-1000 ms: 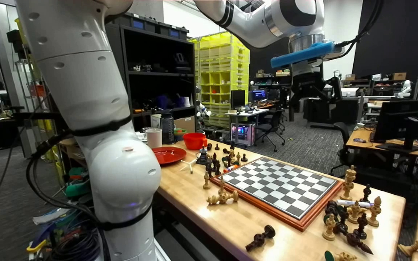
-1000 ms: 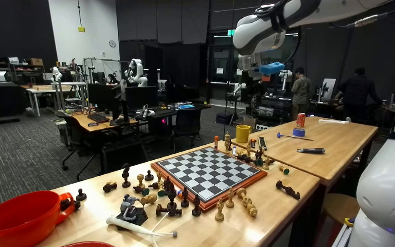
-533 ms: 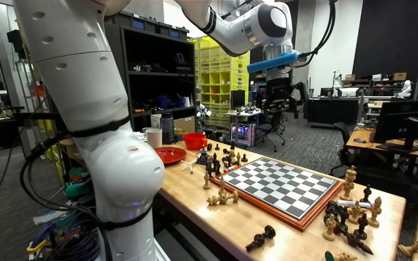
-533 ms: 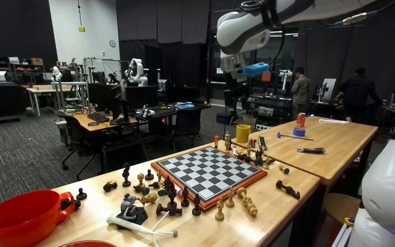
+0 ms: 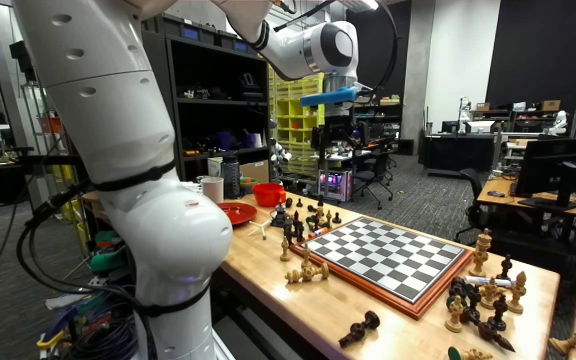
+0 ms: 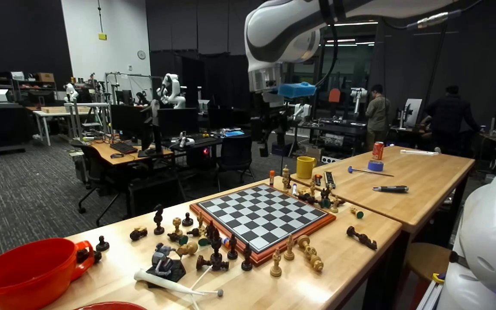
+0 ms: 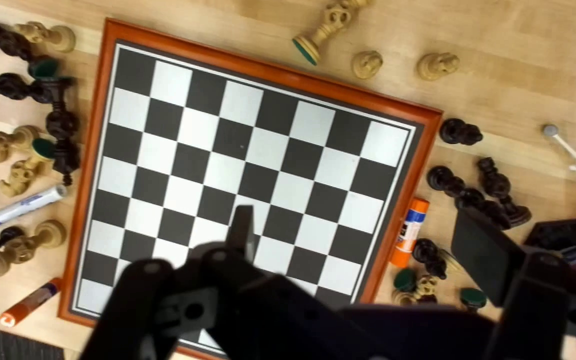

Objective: Lift the king and put it on 7d

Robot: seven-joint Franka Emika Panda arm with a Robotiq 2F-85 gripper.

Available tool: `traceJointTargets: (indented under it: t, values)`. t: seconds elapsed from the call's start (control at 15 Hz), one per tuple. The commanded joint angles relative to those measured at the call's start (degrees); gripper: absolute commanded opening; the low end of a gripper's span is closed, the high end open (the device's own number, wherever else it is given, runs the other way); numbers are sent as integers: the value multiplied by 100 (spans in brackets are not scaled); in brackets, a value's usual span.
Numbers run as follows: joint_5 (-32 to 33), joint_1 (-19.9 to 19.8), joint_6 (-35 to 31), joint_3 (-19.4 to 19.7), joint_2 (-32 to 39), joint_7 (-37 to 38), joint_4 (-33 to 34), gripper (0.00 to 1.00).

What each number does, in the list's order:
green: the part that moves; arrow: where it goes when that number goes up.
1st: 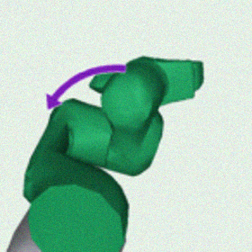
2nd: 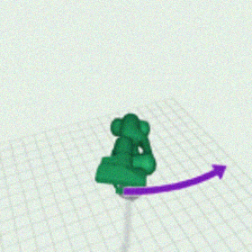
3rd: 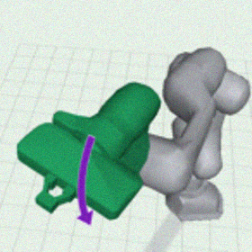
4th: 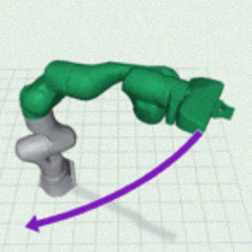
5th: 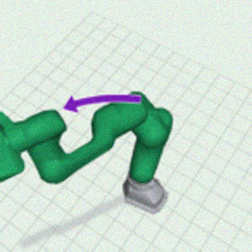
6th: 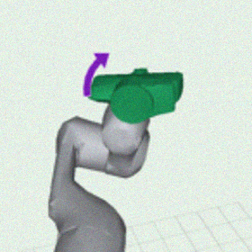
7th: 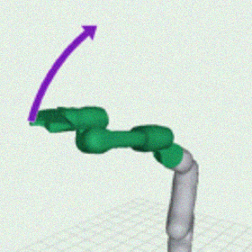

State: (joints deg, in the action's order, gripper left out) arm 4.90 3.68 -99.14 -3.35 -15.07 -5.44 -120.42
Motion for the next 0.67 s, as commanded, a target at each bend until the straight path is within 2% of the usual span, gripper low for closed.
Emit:
traceJointTargets:
  t: [0.0, 0.2, 0.6]
  values:
    - [-278, 219, -132, -238, -34, 313, -133, 100]
    - [-434, 375, -259, -430, 67, 452, -167, 100]
    - [-392, 393, -290, -463, 151, 388, -146, 100]
